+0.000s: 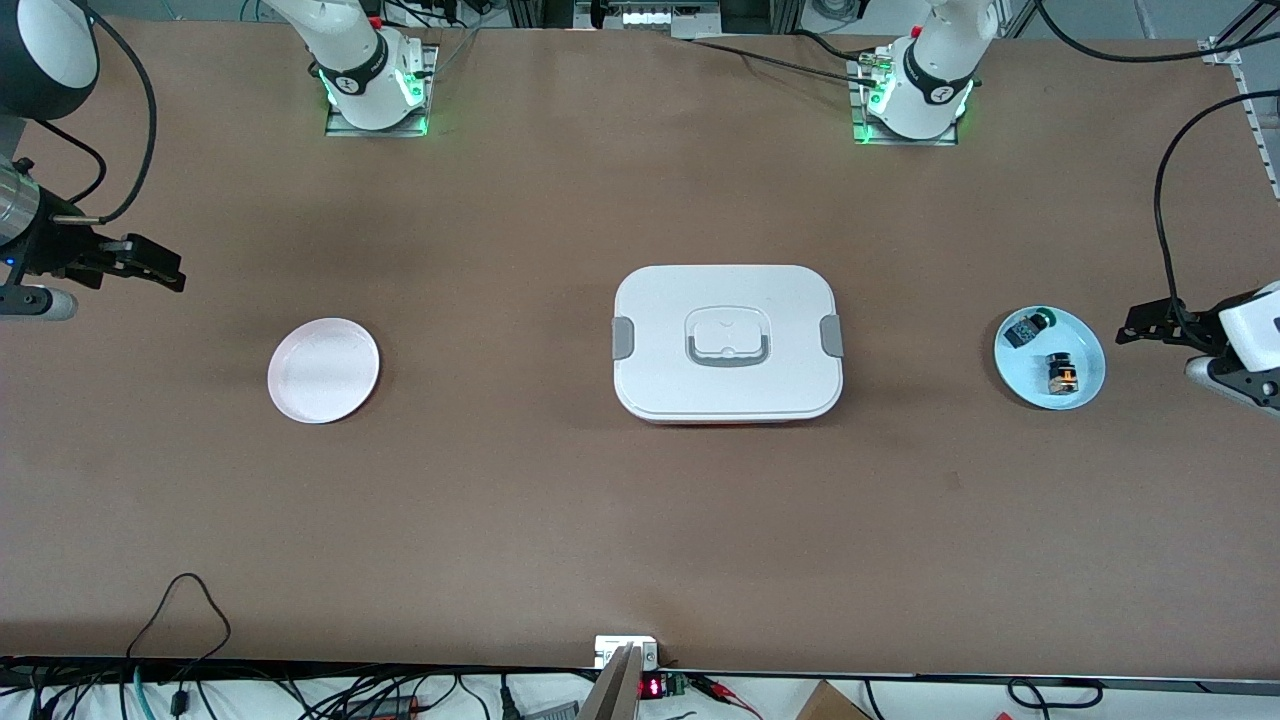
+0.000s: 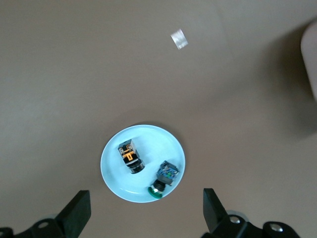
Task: Transfer orange switch to right arm and place
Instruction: 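Lower the left gripper onto the orange switch in the blue dish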
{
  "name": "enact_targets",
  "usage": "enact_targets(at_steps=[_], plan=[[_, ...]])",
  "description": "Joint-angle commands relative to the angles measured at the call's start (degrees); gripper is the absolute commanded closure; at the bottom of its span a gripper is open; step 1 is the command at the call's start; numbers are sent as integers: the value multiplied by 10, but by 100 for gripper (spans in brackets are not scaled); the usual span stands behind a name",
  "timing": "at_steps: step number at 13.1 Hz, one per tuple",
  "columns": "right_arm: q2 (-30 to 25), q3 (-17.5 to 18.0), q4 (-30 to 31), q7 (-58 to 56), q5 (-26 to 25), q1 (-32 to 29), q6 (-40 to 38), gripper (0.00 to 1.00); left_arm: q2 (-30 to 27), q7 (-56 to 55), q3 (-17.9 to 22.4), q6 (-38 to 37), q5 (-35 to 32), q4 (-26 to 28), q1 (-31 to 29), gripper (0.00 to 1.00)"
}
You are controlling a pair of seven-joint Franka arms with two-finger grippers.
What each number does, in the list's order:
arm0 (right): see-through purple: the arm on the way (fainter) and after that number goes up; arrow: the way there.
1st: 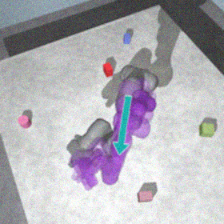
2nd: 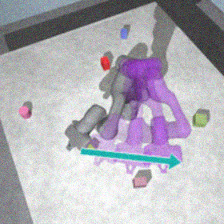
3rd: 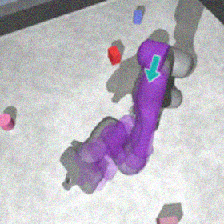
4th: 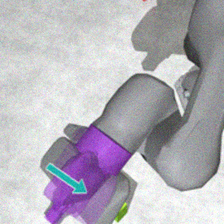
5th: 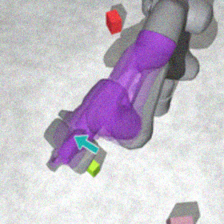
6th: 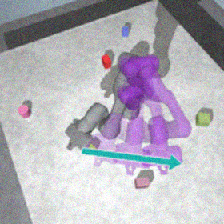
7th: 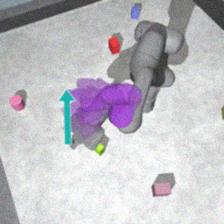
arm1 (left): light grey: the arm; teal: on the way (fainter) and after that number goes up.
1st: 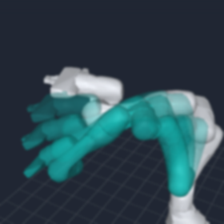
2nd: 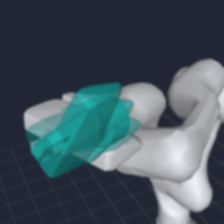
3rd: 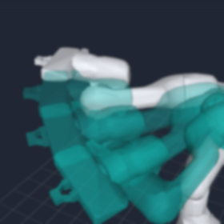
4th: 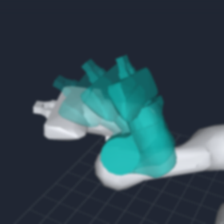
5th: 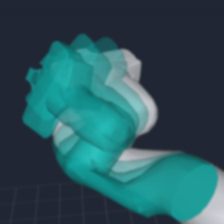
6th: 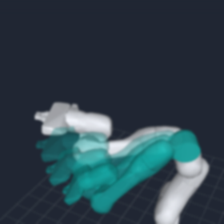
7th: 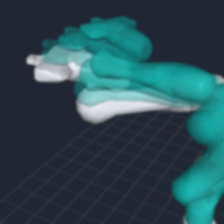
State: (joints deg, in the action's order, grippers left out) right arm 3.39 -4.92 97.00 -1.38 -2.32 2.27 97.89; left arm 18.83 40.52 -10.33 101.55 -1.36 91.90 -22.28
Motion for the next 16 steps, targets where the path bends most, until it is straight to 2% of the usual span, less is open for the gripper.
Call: enact_targets(at_steps=[1,5,11,13,16], plan=[[2,4,-18,-5,4,-2,-9,0,27,130,-5,31,-8,-1,-14,0],[16,8,-16,-4,5,5,-9,0,73,316,-5,116,-8,35,-26,0],[45,9,-15,-7,14,5,-8,0,119,438,-4,171,-9,78,-36,0],[50,8,-17,-8,28,4,-8,0,128,483,-4,204,-29,88,-37,0],[57,9,-17,-9,28,7,-8,0,144,524,-4,215,-49,89,-46,0]])
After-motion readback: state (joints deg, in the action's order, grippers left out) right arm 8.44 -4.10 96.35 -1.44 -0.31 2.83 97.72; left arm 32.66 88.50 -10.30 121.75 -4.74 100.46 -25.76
